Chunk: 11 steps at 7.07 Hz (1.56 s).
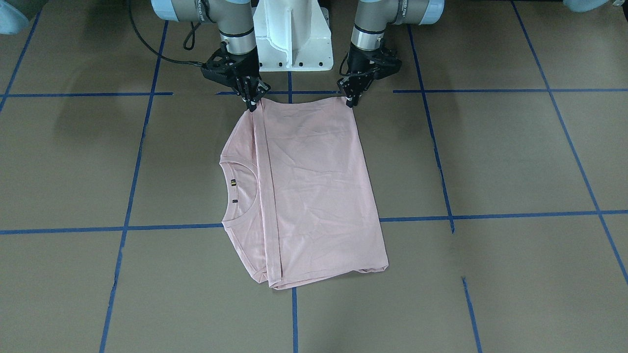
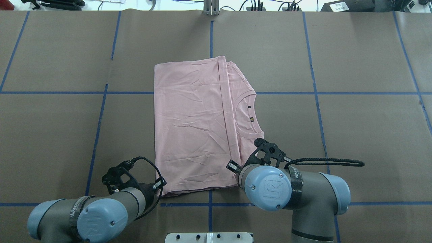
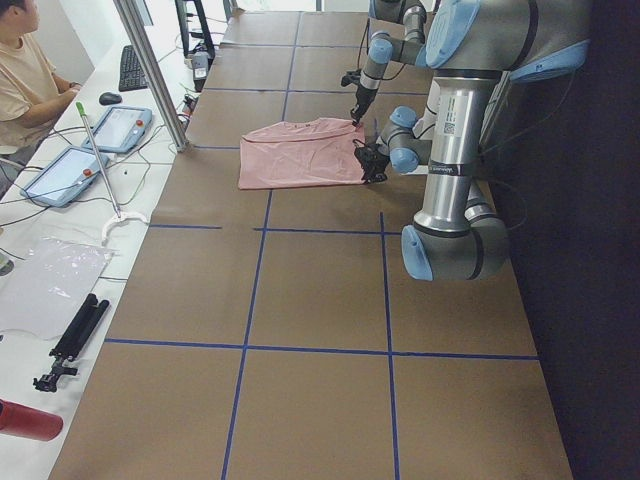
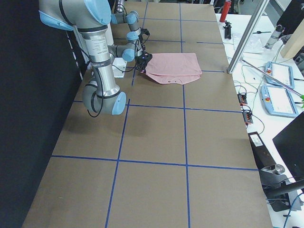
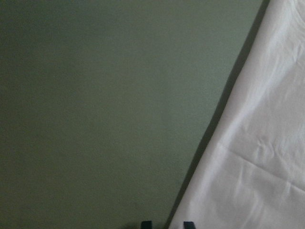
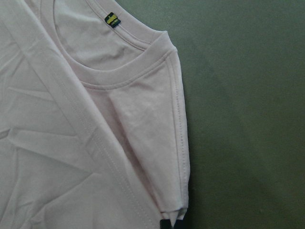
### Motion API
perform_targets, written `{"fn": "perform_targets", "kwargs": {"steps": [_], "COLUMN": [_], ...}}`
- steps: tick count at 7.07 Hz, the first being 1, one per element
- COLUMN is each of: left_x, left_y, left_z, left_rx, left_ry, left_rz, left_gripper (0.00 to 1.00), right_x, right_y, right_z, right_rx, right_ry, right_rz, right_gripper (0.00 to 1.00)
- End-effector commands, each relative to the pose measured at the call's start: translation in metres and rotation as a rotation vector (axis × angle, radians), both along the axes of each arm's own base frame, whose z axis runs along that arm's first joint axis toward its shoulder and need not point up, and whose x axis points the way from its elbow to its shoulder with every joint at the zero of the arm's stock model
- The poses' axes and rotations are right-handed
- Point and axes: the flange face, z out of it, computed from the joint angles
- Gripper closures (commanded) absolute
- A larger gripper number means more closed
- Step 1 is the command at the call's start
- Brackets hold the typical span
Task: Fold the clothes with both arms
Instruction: 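Grasp the shirt's near edge with both grippers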
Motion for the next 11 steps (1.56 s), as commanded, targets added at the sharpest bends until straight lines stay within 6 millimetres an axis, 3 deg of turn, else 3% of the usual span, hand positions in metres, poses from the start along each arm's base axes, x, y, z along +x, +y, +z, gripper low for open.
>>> {"fn": "perform_targets", "kwargs": {"steps": [1,2,3,5,7,11], "left_x": [-0.002,-0.002,0.000,0.004,0.007,0.008], "left_y": [0.004,0.009,0.010,0.017,0.019,0.019], "left_z": [-0.007,-0.004,-0.002,-0.001,-0.007,-0.002], "left_rx": [0.001,0.001,-0.002,-0.003,-0.002,-0.003], "left_ry": [0.012,0.001,-0.022,-0.034,-0.025,-0.034], "left_rz": [0.006,0.013,0.017,0.031,0.034,0.034], "left_gripper": [0.62,0.49,0.49,0.53,0.67,0.67], "right_x": [0.000,-0.001,-0.001,-0.001,-0.002,-0.002], "right_y": [0.000,0.000,0.000,0.000,0.000,0.000], "right_z": [0.000,0.001,0.001,0.001,0.001,0.002], "right_rx": [0.000,0.000,-0.001,-0.001,-0.001,-0.002], "right_ry": [0.001,0.002,0.004,0.004,0.004,0.003], "right_rz": [0.000,0.000,0.000,0.000,0.000,-0.001], "right_gripper": [1.00,1.00,1.00,1.00,1.00,1.00]}}
